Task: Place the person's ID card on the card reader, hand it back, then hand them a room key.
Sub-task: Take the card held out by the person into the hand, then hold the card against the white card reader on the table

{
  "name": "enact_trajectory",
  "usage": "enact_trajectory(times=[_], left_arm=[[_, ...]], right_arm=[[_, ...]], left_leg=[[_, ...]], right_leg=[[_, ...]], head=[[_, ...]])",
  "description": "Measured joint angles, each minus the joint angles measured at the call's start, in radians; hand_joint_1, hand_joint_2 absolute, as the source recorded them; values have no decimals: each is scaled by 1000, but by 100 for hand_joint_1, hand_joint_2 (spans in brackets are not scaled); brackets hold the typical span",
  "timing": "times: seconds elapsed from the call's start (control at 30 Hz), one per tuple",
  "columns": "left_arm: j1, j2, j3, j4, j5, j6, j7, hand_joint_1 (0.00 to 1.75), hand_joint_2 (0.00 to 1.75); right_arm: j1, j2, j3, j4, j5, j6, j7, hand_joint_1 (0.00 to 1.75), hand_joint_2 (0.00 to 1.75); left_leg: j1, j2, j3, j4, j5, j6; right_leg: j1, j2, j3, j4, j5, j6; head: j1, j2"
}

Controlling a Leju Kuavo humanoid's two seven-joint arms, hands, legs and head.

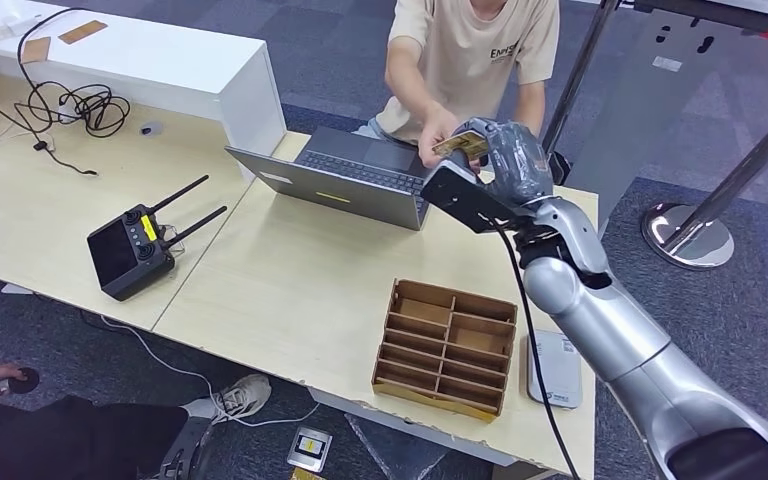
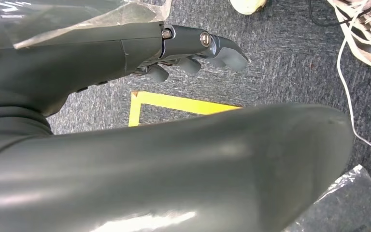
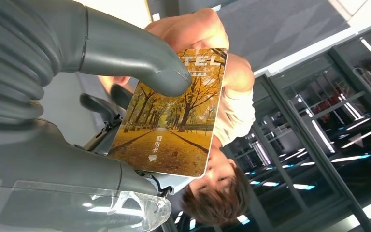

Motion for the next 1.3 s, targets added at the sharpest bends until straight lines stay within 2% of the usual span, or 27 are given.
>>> enact_trajectory(times=[0.43, 0.67, 0.77, 0.9, 1.07, 1.23, 1.3], left_arm=[[-1, 0, -15, 0, -5, -2, -3, 0, 0], [1, -1, -24, 0, 1, -1, -39, 0, 0], [7, -2, -26, 0, 5, 10, -63, 0, 0], [14, -6, -27, 0, 10, 33, -91, 0, 175], [20, -8, -28, 0, 33, 55, -131, 0, 175], [25, -8, -27, 0, 62, 58, -166, 0, 175], [26, -8, -27, 1, 69, 59, -170, 0, 175]], right_arm=[[17, 9, -4, -83, -2, 7, -12, 175, 175], [31, 10, 1, -187, 99, 4, 39, 175, 175], [66, 7, 7, -251, 143, 2, 67, 175, 175], [133, 2, 14, -338, 170, -19, 84, 175, 175], [228, -6, 13, -461, 109, -33, 78, 175, 175], [342, -16, -2, -612, -197, 33, 9, 175, 175], [375, -26, -10, -669, -225, 43, 5, 175, 175]], left_leg=[[0, 0, 0, 0, 0, 0], [0, 0, 0, 0, 0, 0], [0, 0, 0, 0, 0, 0], [0, 0, 0, 0, 0, 0], [0, 0, 0, 0, 0, 0], [0, 0, 0, 0, 0, 0], [0, 0, 0, 0, 0, 0]], right_leg=[[0, 0, 0, 0, 0, 0], [0, 0, 0, 0, 0, 0], [0, 0, 0, 0, 0, 0], [0, 0, 0, 0, 0, 0], [0, 0, -1, 0, 0, 0], [0, 0, -1, 0, 0, 0], [0, 0, -1, 0, 0, 0]], head=[[0, 0], [0, 0], [0, 0], [0, 0], [0, 0], [0, 0], [0, 0]])
